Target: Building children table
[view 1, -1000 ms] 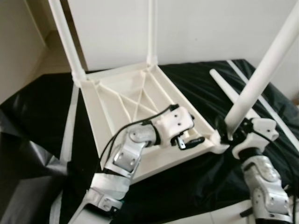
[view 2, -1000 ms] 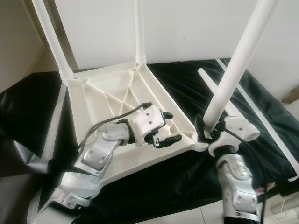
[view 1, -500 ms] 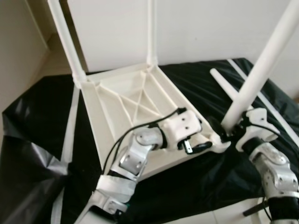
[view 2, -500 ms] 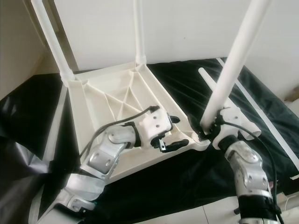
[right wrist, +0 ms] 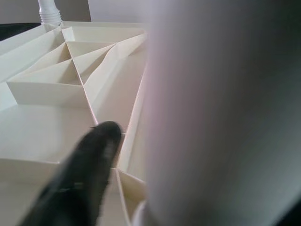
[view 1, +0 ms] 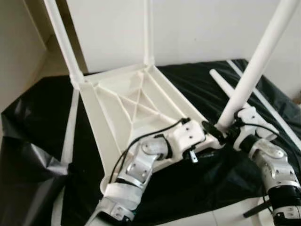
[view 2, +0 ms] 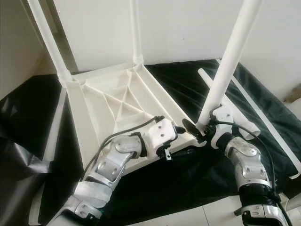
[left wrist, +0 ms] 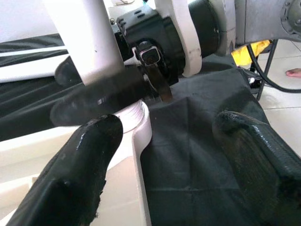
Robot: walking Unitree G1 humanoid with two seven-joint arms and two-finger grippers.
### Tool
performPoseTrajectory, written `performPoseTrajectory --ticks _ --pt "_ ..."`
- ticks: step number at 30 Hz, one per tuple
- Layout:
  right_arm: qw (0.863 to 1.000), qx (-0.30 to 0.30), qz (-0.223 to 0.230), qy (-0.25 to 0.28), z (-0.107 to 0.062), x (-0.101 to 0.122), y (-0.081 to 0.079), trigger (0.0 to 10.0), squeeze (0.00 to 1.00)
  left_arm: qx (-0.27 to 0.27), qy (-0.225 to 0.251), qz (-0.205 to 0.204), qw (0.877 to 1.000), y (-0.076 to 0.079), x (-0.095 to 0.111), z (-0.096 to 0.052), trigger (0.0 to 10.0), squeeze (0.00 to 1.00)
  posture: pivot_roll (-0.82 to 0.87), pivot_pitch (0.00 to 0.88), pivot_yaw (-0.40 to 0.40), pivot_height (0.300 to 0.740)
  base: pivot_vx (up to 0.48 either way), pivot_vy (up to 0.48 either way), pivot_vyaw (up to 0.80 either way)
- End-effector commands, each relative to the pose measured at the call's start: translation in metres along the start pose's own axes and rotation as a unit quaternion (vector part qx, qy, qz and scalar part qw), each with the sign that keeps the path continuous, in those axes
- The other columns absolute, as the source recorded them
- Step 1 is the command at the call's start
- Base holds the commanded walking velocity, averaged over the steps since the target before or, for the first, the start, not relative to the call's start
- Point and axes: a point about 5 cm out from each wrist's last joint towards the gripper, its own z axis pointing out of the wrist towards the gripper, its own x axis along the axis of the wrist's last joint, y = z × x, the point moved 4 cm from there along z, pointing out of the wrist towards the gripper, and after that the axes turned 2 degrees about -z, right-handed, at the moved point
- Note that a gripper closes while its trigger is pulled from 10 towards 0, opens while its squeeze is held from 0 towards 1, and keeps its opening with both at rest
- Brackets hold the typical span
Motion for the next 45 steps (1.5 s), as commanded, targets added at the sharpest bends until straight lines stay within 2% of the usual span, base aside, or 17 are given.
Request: performPoseTrajectory --ticks 1,11,12,13,14,20,21,23,25,30,31,32,35,36,38,40,45 --pt "1.000 0.026 0.003 -0.006 0.004 -0.003 -0.007 0.0 0.00 0.154 -0.003 -0.005 0.988 -0.026 -0.007 -0.005 10.0 0.00 -0.06 0.000 -0.026 0.740 0.000 0.000 0.00" --pt "0.999 0.000 0.046 -0.005 -0.006 -0.013 -0.010 0.0 0.00 0.175 -0.005 -0.005 0.984 -0.036 -0.011 -0.009 10.0 0.00 -0.06 0.000 -0.038 0.740 0.000 0.000 0.00" --pt "0.999 -0.006 0.051 -0.002 -0.007 -0.014 -0.011 6.7 0.00 0.175 -0.006 -0.009 0.985 -0.037 -0.012 -0.010 10.0 0.00 -0.06 0.000 -0.039 0.740 0.000 0.000 0.00" --pt "0.998 -0.010 0.055 0.000 -0.007 -0.015 -0.012 6.7 0.00 0.174 -0.007 -0.012 0.985 -0.037 -0.014 -0.010 10.0 0.00 -0.06 0.000 -0.039 0.740 0.000 0.000 0.00" --pt "0.998 -0.024 0.065 0.005 -0.007 -0.014 -0.013 10.0 0.00 0.172 -0.009 -0.011 0.985 -0.037 -0.015 -0.011 10.0 0.00 -0.06 0.000 -0.042 0.740 0.000 0.000 0.00" --pt "0.994 -0.077 0.083 0.015 -0.006 -0.013 -0.019 10.0 0.00 0.156 -0.007 -0.027 0.987 -0.033 -0.017 -0.013 10.0 0.00 -0.06 0.000 -0.049 0.740 0.000 0.000 0.00" --pt "0.989 -0.129 0.077 0.001 -0.007 -0.016 -0.022 10.0 0.00 0.152 -0.006 -0.059 0.987 -0.033 -0.019 -0.015 10.0 0.00 -0.05 0.000 -0.056 0.740 0.000 0.000 0.00" --pt "0.985 -0.158 0.070 -0.006 -0.008 -0.018 -0.023 10.0 0.00 0.162 -0.006 -0.057 0.985 -0.036 -0.020 -0.019 10.0 0.00 -0.05 0.000 -0.062 0.740 0.000 0.000 0.00" --pt "0.969 -0.228 0.094 -0.027 -0.010 -0.027 -0.023 10.0 0.00 0.187 -0.008 -0.041 0.981 -0.043 -0.023 -0.026 10.0 0.00 -0.04 0.003 -0.069 0.740 0.000 0.000 0.00" --pt "0.947 -0.297 0.116 -0.039 -0.014 -0.033 -0.026 10.0 0.00 0.201 -0.008 -0.035 0.979 -0.047 -0.024 -0.031 10.0 0.00 -0.04 0.000 -0.066 0.740 0.000 0.000 0.00" --pt "0.932 -0.342 0.114 -0.043 -0.019 -0.035 -0.027 10.0 0.00 0.198 -0.003 -0.042 0.979 -0.048 -0.023 -0.032 10.0 0.00 -0.04 0.000 -0.065 0.740 0.000 0.000 0.00" --pt "0.932 -0.342 0.114 -0.043 -0.019 -0.035 -0.027 10.0 0.00 0.198 -0.003 -0.042 0.979 -0.048 -0.023 -0.032 10.0 0.00 -0.04 0.000 -0.065 0.740 0.000 0.000 0.00" --pt "0.891 -0.435 0.116 -0.056 -0.033 -0.040 -0.033 10.0 0.00 0.186 0.003 -0.080 0.979 -0.050 -0.022 -0.035 10.0 0.00 -0.03 0.000 -0.056 0.740 0.000 0.000 0.00" --pt "0.891 -0.435 0.116 -0.056 -0.033 -0.040 -0.033 10.0 0.00 0.186 0.003 -0.080 0.979 -0.050 -0.022 -0.035 10.0 0.00 -0.03 0.000 -0.056 0.740 0.000 0.000 0.00" --pt "0.873 -0.463 0.137 -0.064 -0.039 -0.043 -0.041 10.0 0.00 0.187 -0.003 -0.073 0.980 -0.053 -0.021 -0.037 10.0 0.00 -0.03 0.000 -0.051 0.740 0.000 0.000 0.00" --pt "0.872 -0.458 0.162 -0.059 -0.036 -0.044 -0.051 10.0 0.00 0.175 -0.006 -0.055 0.983 -0.052 -0.021 -0.039 10.0 0.00 -0.03 0.000 -0.044 0.740 0.000 0.000 0.00" --pt "0.881 -0.443 0.163 -0.034 -0.031 -0.031 -0.055 10.0 0.00 0.173 -0.008 -0.033 0.984 -0.053 -0.018 -0.039 10.0 0.00 -0.04 0.000 -0.021 0.740 0.000 0.000 0.00"
